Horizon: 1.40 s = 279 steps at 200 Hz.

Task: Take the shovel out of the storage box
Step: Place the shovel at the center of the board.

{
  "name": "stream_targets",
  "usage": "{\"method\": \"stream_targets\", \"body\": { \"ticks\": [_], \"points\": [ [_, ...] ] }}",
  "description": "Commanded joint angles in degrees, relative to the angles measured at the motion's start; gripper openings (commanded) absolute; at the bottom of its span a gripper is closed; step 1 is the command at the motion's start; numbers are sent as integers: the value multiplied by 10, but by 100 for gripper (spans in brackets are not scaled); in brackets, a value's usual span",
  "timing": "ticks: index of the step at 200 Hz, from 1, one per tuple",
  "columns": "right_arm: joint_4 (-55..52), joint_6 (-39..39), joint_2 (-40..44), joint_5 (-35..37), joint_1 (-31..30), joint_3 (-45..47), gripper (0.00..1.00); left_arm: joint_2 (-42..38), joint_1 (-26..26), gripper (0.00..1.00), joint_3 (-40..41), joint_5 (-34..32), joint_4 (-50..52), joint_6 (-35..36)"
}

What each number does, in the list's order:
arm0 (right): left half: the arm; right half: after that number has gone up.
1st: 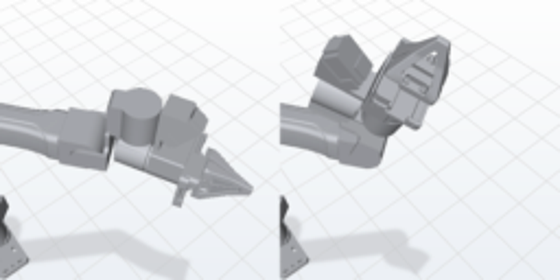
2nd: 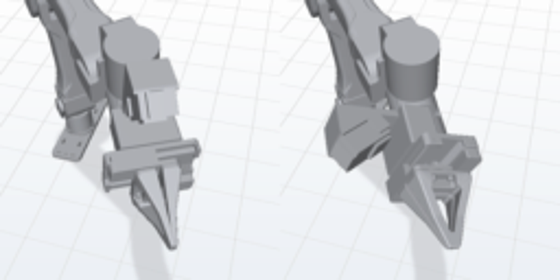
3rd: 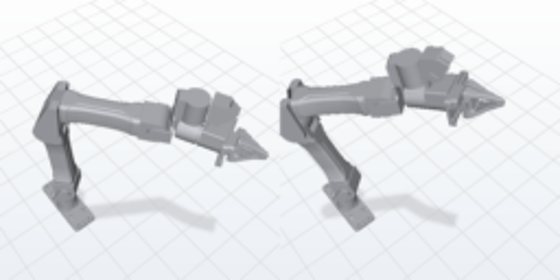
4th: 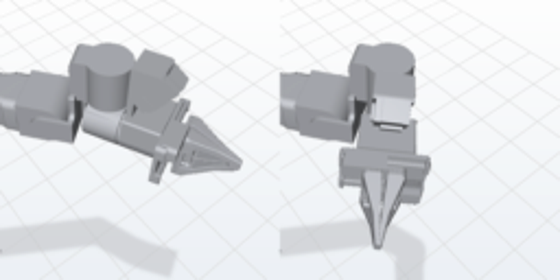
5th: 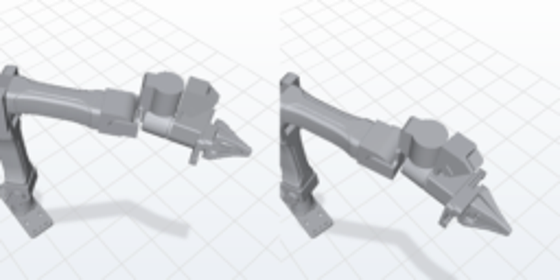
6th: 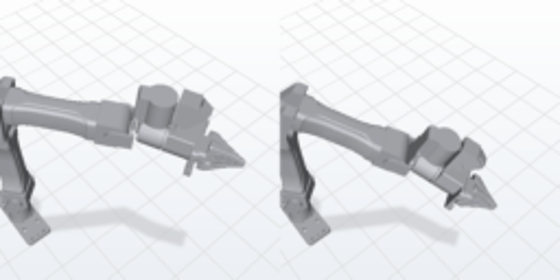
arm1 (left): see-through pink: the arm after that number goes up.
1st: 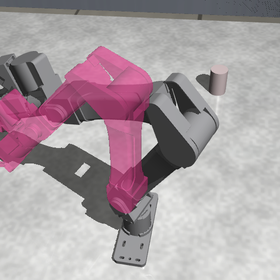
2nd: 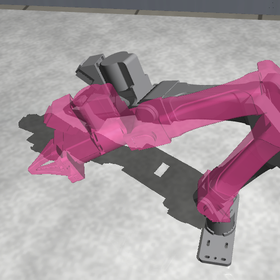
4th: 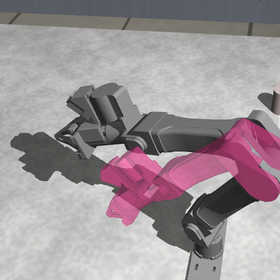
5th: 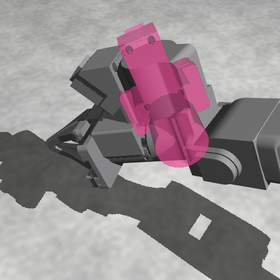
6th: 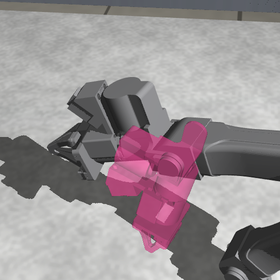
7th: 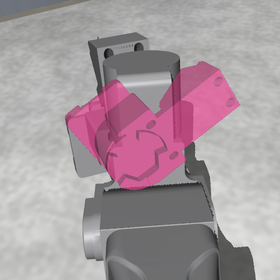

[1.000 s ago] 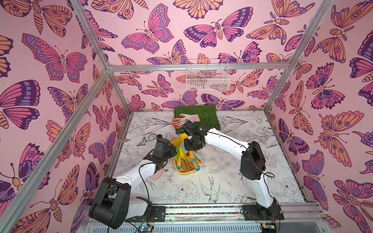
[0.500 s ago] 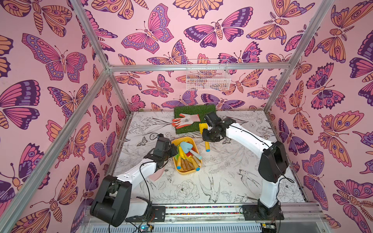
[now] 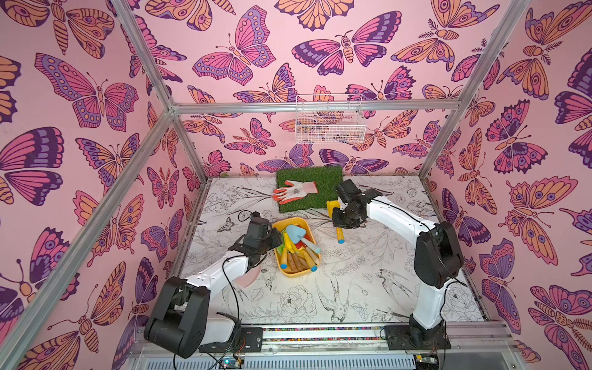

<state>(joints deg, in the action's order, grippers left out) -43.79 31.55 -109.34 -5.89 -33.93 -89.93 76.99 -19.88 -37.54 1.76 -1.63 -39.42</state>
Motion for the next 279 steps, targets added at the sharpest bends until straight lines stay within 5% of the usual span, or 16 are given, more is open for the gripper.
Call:
{"method": "stream_targets", "body": {
  "ticks": [1, 174, 234, 279],
  "points": [
    [17, -15, -23, -13, 0, -9, 23, 12, 3, 52, -5, 6, 7, 7],
    [70, 32, -143, -9, 2, -49, 23, 24, 3, 49, -13, 22, 8, 11],
    [79, 41, -157, -9, 1, -40, 32, 25, 3, 50, -13, 24, 8, 11],
    [70, 40, -118, 18, -3, -25, 48, 24, 3, 51, -11, 20, 8, 9]
  ]
}}
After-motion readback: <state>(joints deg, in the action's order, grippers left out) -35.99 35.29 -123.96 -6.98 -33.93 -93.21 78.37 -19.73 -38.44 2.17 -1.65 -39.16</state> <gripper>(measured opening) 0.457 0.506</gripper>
